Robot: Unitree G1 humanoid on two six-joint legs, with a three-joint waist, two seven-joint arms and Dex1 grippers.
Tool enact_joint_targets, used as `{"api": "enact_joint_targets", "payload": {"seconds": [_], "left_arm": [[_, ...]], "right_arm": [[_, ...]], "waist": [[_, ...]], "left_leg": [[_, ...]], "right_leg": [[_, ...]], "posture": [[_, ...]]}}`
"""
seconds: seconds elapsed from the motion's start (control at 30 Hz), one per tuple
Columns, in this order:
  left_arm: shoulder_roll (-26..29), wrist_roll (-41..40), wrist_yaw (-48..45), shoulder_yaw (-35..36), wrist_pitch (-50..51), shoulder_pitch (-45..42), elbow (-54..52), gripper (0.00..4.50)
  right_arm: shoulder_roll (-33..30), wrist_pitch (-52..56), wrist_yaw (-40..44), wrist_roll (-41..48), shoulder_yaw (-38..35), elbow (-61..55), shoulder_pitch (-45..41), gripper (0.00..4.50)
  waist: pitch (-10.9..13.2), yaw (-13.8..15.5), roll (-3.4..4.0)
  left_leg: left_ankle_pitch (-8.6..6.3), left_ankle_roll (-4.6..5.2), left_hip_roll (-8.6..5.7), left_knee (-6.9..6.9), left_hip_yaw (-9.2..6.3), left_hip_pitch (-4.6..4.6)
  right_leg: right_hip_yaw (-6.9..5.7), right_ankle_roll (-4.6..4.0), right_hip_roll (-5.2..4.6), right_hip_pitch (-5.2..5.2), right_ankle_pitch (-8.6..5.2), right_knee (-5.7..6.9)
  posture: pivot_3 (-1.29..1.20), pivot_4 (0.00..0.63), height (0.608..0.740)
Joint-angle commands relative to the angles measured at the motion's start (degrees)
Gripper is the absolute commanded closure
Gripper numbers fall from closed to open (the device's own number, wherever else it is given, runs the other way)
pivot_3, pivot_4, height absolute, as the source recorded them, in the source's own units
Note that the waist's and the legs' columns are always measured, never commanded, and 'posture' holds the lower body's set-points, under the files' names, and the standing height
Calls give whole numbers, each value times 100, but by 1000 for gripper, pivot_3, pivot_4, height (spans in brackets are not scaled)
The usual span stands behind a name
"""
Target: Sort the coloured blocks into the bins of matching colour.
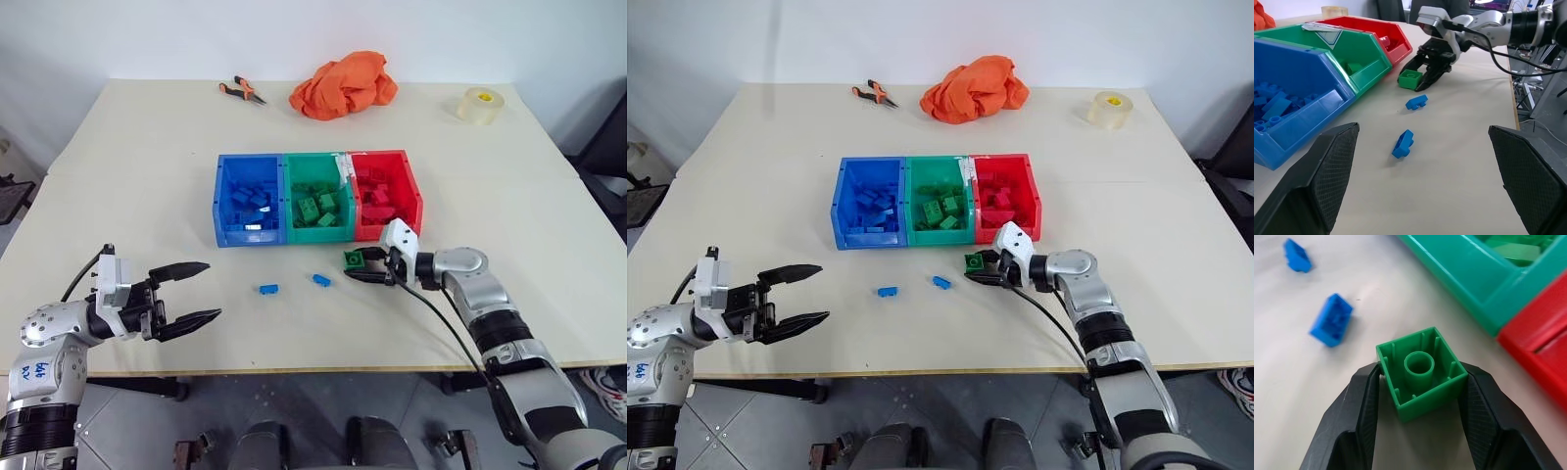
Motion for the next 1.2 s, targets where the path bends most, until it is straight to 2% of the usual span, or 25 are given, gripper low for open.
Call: {"api": "enact_joint_targets", "payload": {"seconds": [0.03, 0.17, 0.33, 0.4, 0.57, 0.6, 0.73, 0.8, 0.97, 1.2], "left_arm": [[22, -115, 8, 99, -36, -61, -68, 0], [-14, -83, 27, 55, -60, -135, -8, 0], [-78, -52, 22, -16, -84, -271, 86, 0], [-85, -43, 16, -35, -98, -310, 119, 0], [-110, -28, 29, -74, -157, -374, 170, 0], [-110, -28, 29, -74, -163, -373, 169, 0], [-129, -42, 63, -62, -173, -309, 96, 0], [-141, -51, 81, -61, -171, -275, 51, 0], [-139, -69, 11, -58, -160, -234, 83, 0], [-40, -53, -178, -15, -197, -366, 378, 0]], "right_arm": [[-258, 482, -52, 358, -322, -1155, 149, 2580], [-275, 1104, -344, 567, -478, -1841, -18, 2580], [198, 736, -925, 425, -617, -686, -1250, 2580], [379, 408, -1075, 280, -576, 24, -1731, 1828], [793, -319, -1199, 23, -494, 1460, -2573, 225], [831, -432, -1197, -16, -492, 1608, -2635, 31], [885, -759, -1097, -80, -499, 1787, -2693, 31], [840, -777, -972, -28, -524, 1623, -2604, 31], [-67, 30, 171, 387, -445, -421, -1159, 31], [-1757, 1080, 584, 966, -1156, -2785, 1018, 31]], "waist": [[1, 1, 1], [0, 0, 0], [1, -43, 2], [0, -49, 0], [-1, -35, -1], [-1, -29, -1], [0, -28, 0], [0, -44, 0], [-4, 38, -6], [1, 34, 2]], "left_leg": [[0, 0, 0, 0, 0, 0], [-1, -1, 2, 0, 1, 1], [2, -7, 3, -6, 17, 0], [2, -8, 6, -6, 8, 6], [2, -7, 1, -6, 4, 2], [2, -7, 0, -5, 2, 2], [2, -7, -2, -3, -3, 0], [3, -7, -1, -4, -2, 0], [1, -5, -3, -1, -34, -2], [-1, -1, -6, -1, -10, -4]], "right_leg": [[0, 0, 0, 0, 0, 0], [1, 0, -1, -1, 0, -1], [2, -2, 1, -17, -1, 7], [-1, -2, 2, -30, -1, 48], [-1, -2, 0, -31, -1, 52], [0, -2, 0, -30, -1, 54], [0, -2, 0, -29, -1, 56], [0, -2, 1, -29, -1, 55], [1, 0, 1, -19, 1, 62], [-3, 1, -1, -6, 1, 13]], "posture": [[0, 150, 740], [0, 150, 740], [0, 150, 740], [0, 150, 740], [0, 150, 740], [0, 150, 740], [0, 150, 740], [0, 150, 740], [0, 150, 740], [0, 150, 740]]}}
